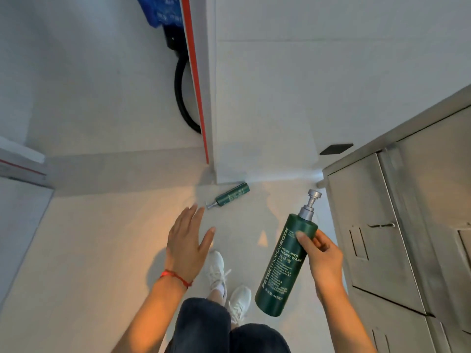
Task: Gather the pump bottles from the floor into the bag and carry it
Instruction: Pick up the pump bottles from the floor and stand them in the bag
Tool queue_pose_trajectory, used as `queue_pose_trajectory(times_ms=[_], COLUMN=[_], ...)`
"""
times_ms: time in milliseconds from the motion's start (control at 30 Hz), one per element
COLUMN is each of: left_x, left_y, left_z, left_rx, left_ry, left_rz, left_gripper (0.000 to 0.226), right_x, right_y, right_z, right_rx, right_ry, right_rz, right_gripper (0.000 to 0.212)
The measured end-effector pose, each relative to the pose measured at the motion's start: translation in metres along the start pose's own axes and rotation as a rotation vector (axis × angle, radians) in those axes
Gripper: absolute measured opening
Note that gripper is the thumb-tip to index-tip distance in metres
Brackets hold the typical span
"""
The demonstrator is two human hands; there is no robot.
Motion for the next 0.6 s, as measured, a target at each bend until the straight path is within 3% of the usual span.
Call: queue_pose_trajectory(times_ms=[133, 333, 467, 600], left_x=[0.016, 0.059, 0.101, 0.144], left_y=[0.033, 0.118, 0.197, 0.287], left_z=[-0.04, -0.092, -0.12, -0.154], left_rx=[-0.013, 0.011, -0.012, -0.007], left_ry=[-0.014, -0.141, -0.322, -0.369], left_rz=[0.023, 0.153, 0.313, 0.349], left_gripper=[0.084, 0.071, 0.052, 0.046], right_x=[-0.025, -0.091, -0.148, -0.214], right_y=[0.017, 0.042, 0.062, 0.077], right_z=[-0.051, -0.139, -0.198, -0.255], right_rx=[-0.006, -0.012, 0.033, 0.072], right_ry=[0.018, 0.064, 0.058, 0.056], right_rz=[0.018, -0.006, -0.006, 0.021], right_gripper=[0.014, 0.014, 0.011, 0.016])
Point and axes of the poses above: each hand's wrist, its own z-axis away from the middle knuckle, its own y-axis out of the palm, x = y × z, the point moved 8 cm from there along -z, towards the middle knuckle, and after that the axes turned 1 degree about z, right-handed, at the moved point
